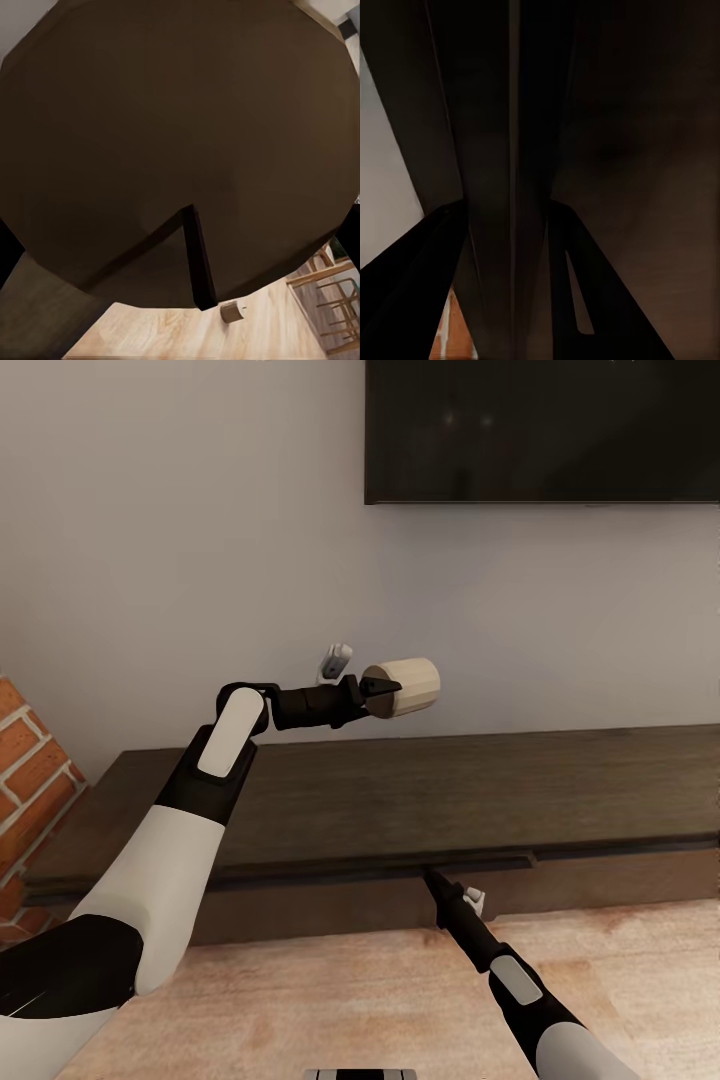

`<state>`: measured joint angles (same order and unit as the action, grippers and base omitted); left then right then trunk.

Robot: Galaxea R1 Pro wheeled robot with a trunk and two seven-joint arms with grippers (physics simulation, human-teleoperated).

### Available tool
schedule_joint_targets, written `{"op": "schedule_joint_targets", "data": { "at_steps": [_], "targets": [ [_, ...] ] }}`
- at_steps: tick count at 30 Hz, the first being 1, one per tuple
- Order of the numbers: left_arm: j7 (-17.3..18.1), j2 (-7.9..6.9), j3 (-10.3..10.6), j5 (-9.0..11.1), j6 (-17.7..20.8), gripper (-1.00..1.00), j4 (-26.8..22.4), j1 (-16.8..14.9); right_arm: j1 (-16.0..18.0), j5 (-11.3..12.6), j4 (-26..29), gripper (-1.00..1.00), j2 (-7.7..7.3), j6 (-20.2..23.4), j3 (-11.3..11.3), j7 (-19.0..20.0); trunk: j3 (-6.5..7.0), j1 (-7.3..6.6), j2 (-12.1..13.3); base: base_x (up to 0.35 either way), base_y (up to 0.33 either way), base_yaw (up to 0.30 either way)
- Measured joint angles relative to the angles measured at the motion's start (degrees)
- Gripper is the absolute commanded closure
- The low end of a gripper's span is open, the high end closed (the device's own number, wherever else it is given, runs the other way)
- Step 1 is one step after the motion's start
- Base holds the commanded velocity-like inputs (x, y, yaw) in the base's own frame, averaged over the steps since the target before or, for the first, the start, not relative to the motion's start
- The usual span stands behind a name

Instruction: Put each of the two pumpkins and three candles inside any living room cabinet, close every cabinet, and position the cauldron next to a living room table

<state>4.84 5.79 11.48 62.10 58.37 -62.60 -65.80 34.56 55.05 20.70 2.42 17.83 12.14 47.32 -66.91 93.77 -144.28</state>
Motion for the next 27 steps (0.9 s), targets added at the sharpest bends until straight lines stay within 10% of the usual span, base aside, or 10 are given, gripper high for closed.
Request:
{"op": "schedule_joint_targets", "data": {
  "at_steps": [27],
  "targets": [
    [0.0,-0.01,0.0,-0.2,0.0,1.0,0.0,0.0,0.0,0.3,0.0,1.0,-0.02,0.0,0.5,-0.2,0.0,0.01,0.0,-0.088,0.0,0.0]
  ]
}}
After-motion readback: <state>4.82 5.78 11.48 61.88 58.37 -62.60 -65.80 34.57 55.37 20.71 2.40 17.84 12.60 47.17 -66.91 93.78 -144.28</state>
